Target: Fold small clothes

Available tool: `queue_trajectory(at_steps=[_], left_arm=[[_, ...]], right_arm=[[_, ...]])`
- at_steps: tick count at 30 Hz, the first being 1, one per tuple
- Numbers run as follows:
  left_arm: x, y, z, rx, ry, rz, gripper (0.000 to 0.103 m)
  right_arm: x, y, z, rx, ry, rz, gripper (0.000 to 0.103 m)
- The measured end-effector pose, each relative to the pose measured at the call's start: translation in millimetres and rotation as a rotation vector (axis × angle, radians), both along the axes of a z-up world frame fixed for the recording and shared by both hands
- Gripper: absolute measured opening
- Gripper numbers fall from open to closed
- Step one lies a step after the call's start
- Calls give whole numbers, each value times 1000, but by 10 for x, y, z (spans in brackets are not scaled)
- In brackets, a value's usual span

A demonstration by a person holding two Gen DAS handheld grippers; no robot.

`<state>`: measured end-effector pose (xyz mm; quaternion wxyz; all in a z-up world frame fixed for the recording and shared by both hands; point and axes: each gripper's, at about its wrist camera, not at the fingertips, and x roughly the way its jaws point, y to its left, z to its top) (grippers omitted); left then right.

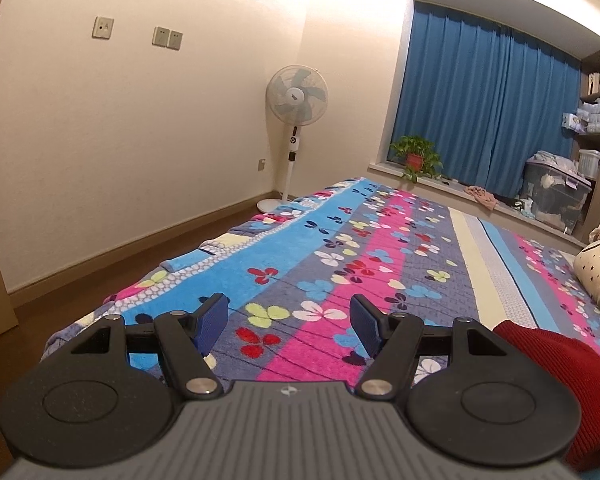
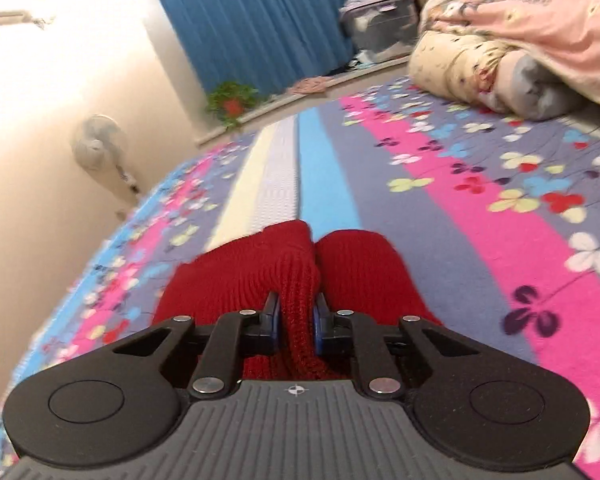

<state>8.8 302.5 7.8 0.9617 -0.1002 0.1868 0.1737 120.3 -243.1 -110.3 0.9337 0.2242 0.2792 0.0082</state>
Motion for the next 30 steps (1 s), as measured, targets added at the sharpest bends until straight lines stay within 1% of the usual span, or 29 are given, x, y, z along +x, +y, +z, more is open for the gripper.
queue_trajectory(at_steps=[1,3,4,5,6,7,8,9,10,12,14,16,17,18,19,20,21,22,23,24,26,28,29,30], left_arm=[[4,-2,-1,0,2,-1,72],[-1,-4,2,-1,5,-5,72],[2,-5,4,0,5,-9,72],[4,-13,4,2,4,-14,72],[8,-18,4,4,4,-19,72],[20,-24,2,5,4,-23,72],[32,-31,0,4,5,-26,72],[47,-37,-4,1,6,-29,72],[61,-47,-5,-4,7,-31,72],[92,-73,-8,-9,8,-38,72],[122,-124,-7,-5,11,-46,72],[161,-193,-9,5,16,-57,72],[181,-230,-10,11,19,-62,72],[196,-272,-11,18,23,-67,72],[211,-318,-14,26,26,-73,72],[228,-359,-16,34,30,-78,72],[247,-409,-19,44,35,-83,73],[271,-463,-26,57,42,-89,73],[293,-514,-35,69,49,-96,73],[316,-572,-44,84,57,-104,73],[364,-698,-65,122,69,-126,73],[427,-805,-93,149,80,-144,73],[464,-848,-109,155,87,-150,73],[506,-897,-125,161,96,-156,73]], right_arm=[[73,23,-84,-27,82,1,20],[209,-1,-298,-55,287,-12,41],[192,-57,-304,-38,304,-62,51],[155,-102,-235,-31,292,-106,52],[133,-103,-111,-60,273,-135,52],[122,-72,23,-110,247,-151,52],[122,-38,170,-162,211,-154,52],[126,-16,324,-190,165,-132,52],[142,7,454,-195,128,-92,52],[203,54,675,-191,79,40,54],[254,155,795,-207,50,225,56],[310,312,795,-258,18,397,56],[338,387,724,-272,12,490,56],[394,439,631,-285,24,556,57],[447,519,473,-310,67,621,57],[519,605,303,-343,143,674,58],[580,671,31,-399,251,716,58],[577,691,-179,-455,289,722,58],[557,679,-236,-455,269,729,58],[545,639,-223,-429,248,722,58],[550,560,-57,-355,228,704,57],[548,407,157,-287,119,664,58],[585,326,217,-267,84,625,60],[650,241,241,-250,70,570,61]])
